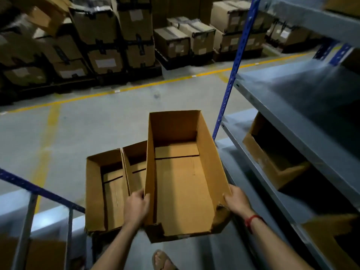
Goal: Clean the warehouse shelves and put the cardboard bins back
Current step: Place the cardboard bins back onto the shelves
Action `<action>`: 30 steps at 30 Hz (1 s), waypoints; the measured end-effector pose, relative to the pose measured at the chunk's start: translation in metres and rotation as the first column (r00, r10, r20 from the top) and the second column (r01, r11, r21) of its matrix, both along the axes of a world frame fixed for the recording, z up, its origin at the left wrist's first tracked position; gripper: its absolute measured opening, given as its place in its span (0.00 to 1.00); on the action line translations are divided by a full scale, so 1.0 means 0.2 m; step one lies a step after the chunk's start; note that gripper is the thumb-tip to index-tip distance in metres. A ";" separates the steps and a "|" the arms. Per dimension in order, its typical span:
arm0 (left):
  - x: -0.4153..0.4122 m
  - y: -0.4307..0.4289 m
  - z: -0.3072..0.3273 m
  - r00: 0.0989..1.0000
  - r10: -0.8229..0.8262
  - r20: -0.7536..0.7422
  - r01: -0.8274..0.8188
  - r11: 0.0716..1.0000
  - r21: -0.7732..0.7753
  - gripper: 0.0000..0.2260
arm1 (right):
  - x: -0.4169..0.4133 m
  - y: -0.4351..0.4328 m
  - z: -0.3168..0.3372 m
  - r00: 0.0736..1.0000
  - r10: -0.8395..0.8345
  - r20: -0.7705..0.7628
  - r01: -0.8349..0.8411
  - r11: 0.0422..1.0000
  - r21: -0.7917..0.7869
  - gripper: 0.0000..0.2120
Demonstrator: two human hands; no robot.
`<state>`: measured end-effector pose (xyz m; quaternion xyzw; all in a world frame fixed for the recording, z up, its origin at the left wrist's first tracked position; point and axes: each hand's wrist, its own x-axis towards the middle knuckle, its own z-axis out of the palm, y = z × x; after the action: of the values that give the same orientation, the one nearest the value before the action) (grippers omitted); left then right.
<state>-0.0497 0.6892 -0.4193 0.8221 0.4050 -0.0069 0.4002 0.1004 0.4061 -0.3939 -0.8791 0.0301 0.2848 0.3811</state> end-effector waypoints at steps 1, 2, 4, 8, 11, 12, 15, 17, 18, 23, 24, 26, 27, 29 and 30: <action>0.03 0.00 -0.04 1.000 0.010 -0.005 -0.010 1.000 -0.002 0.13 | 0.03 0.01 -0.02 1.000 -0.008 0.020 0.008 1.000 -0.012 0.04; 0.06 -0.01 -0.07 1.000 0.015 -0.009 -0.015 1.000 -0.005 0.14 | 0.06 0.02 -0.05 0.999 -0.013 0.031 0.014 1.000 -0.025 0.03; 0.13 -0.04 -0.13 0.999 0.014 -0.035 -0.014 1.000 -0.021 0.14 | 0.10 0.02 -0.11 0.999 -0.017 0.044 0.019 0.998 -0.051 0.04; 0.31 -0.06 -0.20 0.997 -0.017 -0.080 0.008 0.994 -0.113 0.14 | 0.25 -0.01 -0.21 0.999 0.005 0.051 -0.001 0.996 -0.094 0.07; 0.47 -0.04 -0.26 0.991 -0.072 -0.114 0.049 0.979 -0.198 0.22 | 0.42 -0.01 -0.29 0.999 -0.011 0.040 0.017 0.991 -0.135 0.08; 0.51 -0.03 -0.29 0.986 -0.100 -0.135 0.066 0.969 -0.238 0.27 | 0.48 -0.01 -0.33 0.999 -0.015 0.038 0.021 0.987 -0.159 0.08; 0.66 -0.04 -0.36 0.949 -0.167 -0.268 0.052 0.920 -0.389 0.37 | 0.65 0.01 -0.47 1.000 -0.005 0.026 0.010 0.980 -0.199 0.12; 0.74 -0.07 -0.41 0.933 -0.159 -0.324 -0.014 0.881 -0.473 0.40 | 0.78 0.02 -0.56 0.999 0.029 0.026 -0.022 0.972 -0.232 0.16; 0.78 -0.08 -0.45 0.934 -0.159 -0.320 -0.025 0.864 -0.503 0.41 | 0.83 0.02 -0.60 0.999 0.048 0.017 -0.042 0.965 -0.257 0.17; 0.86 -0.04 -0.68 0.976 -0.078 -0.201 -0.061 0.794 -0.605 0.40 | 1.05 0.07 -0.81 0.996 0.092 -0.010 -0.090 0.946 -0.310 0.18; 0.88 -0.04 -0.73 0.980 -0.065 -0.190 -0.070 0.777 -0.626 0.39 | 1.11 0.09 -0.85 0.996 0.093 -0.019 -0.094 0.945 -0.314 0.18; 0.94 -0.02 -0.81 0.982 -0.055 -0.180 -0.078 0.751 -0.656 0.38 | 1.20 0.13 -0.96 0.994 0.099 -0.041 -0.107 0.945 -0.308 0.18; 0.97 0.00 -0.87 0.983 -0.056 -0.177 -0.077 0.744 -0.664 0.38 | 1.24 0.16 -1.01 0.994 0.103 -0.042 -0.111 0.944 -0.310 0.17; 1.03 0.04 -1.03 0.979 -0.076 -0.189 -0.064 0.765 -0.641 0.39 | 1.31 0.22 -1.13 0.995 0.090 -0.031 -0.095 0.949 -0.301 0.16; 1.06 0.07 -1.11 0.976 -0.093 -0.197 -0.052 0.780 -0.623 0.39 | 1.36 0.24 -1.19 0.996 0.088 -0.028 -0.092 0.950 -0.297 0.16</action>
<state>0.1630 0.7029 -0.6415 0.6414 0.4121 -0.2347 0.6031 0.3715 0.4551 -0.6326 -0.9249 0.0354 0.3004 0.2304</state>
